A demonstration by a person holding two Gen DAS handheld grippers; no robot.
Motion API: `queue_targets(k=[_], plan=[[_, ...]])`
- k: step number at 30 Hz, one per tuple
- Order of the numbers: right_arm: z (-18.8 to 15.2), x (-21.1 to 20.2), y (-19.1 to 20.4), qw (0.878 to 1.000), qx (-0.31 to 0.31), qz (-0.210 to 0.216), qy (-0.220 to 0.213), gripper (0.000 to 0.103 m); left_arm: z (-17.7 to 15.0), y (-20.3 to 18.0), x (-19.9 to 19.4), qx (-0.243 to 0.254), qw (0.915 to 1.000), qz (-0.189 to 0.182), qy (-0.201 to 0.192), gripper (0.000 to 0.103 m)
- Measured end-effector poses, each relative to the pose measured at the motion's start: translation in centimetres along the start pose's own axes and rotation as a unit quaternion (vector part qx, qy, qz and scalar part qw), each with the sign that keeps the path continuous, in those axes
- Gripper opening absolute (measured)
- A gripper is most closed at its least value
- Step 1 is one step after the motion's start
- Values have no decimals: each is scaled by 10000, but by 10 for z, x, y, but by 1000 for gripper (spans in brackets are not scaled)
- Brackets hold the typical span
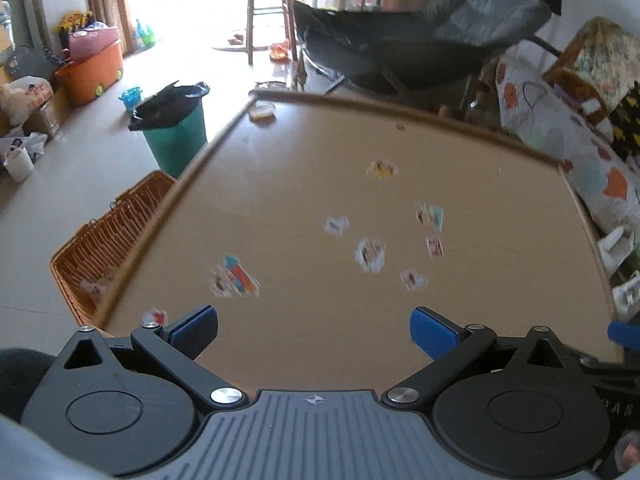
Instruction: Fold clothes
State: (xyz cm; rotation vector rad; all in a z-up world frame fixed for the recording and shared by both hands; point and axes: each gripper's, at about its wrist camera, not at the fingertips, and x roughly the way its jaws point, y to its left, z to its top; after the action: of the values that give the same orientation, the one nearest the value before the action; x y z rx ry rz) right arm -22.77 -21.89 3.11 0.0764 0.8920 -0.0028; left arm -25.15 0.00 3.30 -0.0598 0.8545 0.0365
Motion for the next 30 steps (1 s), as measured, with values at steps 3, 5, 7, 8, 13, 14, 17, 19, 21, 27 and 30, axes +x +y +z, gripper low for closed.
queue_targets(k=[3,5,7,8,13,14,17,19,21,27,30], plan=[[7,-9,1,9998,87,87,-140,103,14,9,-16,-187,9997,54,-122,103],[14,-16,3,9995,91,138,-274,103,20,18,-28,-355,9991,90,-235,103],[23,-22,8,9990,45,217,-378,103,29,27,-39,-468,9982,184,-326,103],[27,-25,11,9987,22,268,-439,103,34,32,-44,-510,9977,246,-362,103],[44,-37,30,9962,-198,522,-671,103,58,67,-65,-679,9950,456,-570,103],[47,-38,35,9956,-228,586,-695,103,63,74,-68,-702,9947,483,-581,103],[54,-41,46,9944,-229,750,-706,103,78,97,-73,-902,9924,556,-627,103],[58,-43,52,9933,-283,835,-748,103,85,114,-75,-1089,9903,569,-642,103],[63,-46,59,9921,-397,878,-798,103,88,131,-77,-1294,9879,578,-632,103],[79,-52,77,9893,-574,988,-903,103,104,172,-62,-1759,9800,738,-573,103],[82,-52,89,9881,-676,1034,-913,103,112,193,-50,-1952,9762,812,-483,103]])
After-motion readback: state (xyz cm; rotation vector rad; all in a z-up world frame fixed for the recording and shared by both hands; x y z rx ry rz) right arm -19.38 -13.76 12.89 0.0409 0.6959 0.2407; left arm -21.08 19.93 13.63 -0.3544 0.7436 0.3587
